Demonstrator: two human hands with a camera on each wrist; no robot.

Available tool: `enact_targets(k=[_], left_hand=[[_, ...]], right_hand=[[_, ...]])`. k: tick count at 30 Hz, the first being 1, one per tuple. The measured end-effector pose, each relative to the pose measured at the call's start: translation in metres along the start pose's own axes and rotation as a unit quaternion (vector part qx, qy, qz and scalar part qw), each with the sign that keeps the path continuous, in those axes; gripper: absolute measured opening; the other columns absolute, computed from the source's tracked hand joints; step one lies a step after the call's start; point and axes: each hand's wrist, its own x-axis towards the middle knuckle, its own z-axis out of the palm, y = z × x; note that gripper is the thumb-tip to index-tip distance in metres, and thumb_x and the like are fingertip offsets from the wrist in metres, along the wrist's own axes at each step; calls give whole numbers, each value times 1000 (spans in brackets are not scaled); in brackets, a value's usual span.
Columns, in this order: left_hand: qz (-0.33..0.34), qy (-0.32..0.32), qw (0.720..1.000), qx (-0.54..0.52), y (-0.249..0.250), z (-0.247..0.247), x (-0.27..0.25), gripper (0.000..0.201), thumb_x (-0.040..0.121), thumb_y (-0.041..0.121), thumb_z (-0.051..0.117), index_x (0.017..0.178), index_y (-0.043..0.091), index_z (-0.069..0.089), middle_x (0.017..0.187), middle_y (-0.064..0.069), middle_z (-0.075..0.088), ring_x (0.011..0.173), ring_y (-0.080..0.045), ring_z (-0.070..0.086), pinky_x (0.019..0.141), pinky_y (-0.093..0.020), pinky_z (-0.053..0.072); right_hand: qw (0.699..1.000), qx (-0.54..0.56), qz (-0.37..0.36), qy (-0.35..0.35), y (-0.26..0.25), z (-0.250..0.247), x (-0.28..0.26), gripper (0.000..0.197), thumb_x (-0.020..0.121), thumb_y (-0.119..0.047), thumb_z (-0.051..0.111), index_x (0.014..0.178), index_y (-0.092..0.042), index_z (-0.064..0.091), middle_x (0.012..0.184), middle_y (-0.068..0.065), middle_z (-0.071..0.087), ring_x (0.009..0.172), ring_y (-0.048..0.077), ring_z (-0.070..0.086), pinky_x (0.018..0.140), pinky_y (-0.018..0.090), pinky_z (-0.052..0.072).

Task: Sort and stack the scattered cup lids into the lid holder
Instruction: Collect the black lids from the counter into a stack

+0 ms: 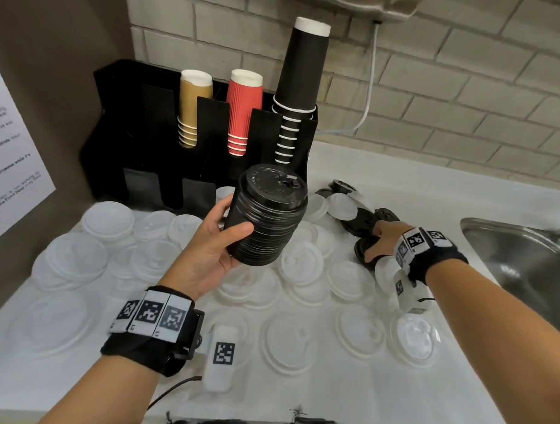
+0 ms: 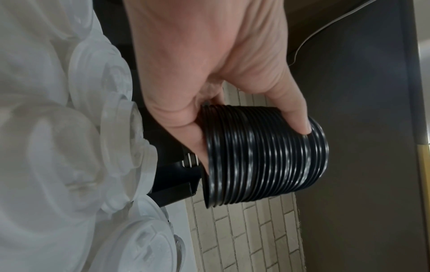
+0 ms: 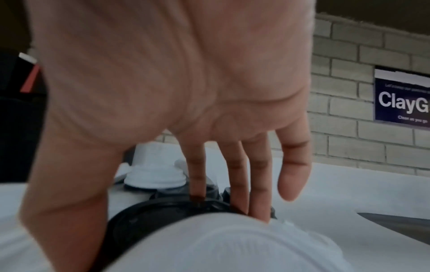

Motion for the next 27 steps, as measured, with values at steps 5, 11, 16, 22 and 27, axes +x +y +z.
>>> enact_targets(k=[5, 11, 16, 22, 27], left_hand=[[-1, -4, 1000, 0, 0, -1, 2, 99, 47, 30, 95, 135, 20, 51, 116, -4, 69, 109, -22, 67, 76, -33, 58], [-7, 4, 1000, -7, -6, 2, 9, 81, 62, 19, 84, 136, 22, 50, 117, -3, 69, 110, -22, 67, 77, -33, 58], [-17, -8, 1000, 20, -10, 3, 8, 68, 69, 15, 76, 132, 24, 53, 111, 1, 72, 104, -18, 68, 74, -31, 57], [-29, -32, 998, 39, -12, 5, 6, 59, 71, 12, 73, 125, 30, 56, 111, 1, 72, 103, -19, 70, 73, -30, 57], [-29, -21, 999, 20, -13, 5, 5, 61, 73, 14, 72, 129, 28, 55, 116, -1, 70, 107, -20, 68, 75, -32, 58]], right_hand=[[972, 220, -17, 84, -19, -32, -29, 60, 68, -32, 79, 114, -19, 42, 96, 6, 59, 78, 22, 56, 63, 28, 43], [811, 491, -299, 112, -73, -55, -96, 53, 80, -7, 73, 122, -23, 47, 108, 0, 53, 83, 11, 58, 74, 17, 49], [821, 415, -380, 96, -96, -66, -119, 57, 77, -18, 75, 128, -32, 53, 111, -4, 52, 91, 9, 52, 73, 17, 46], [849, 337, -391, 108, -110, -68, -117, 51, 78, -19, 74, 125, -32, 59, 117, -6, 57, 97, 4, 52, 78, 12, 38], [846, 317, -408, 133, -112, -66, -119, 55, 70, -30, 72, 123, -33, 57, 115, -9, 56, 98, -2, 52, 79, 6, 37]])
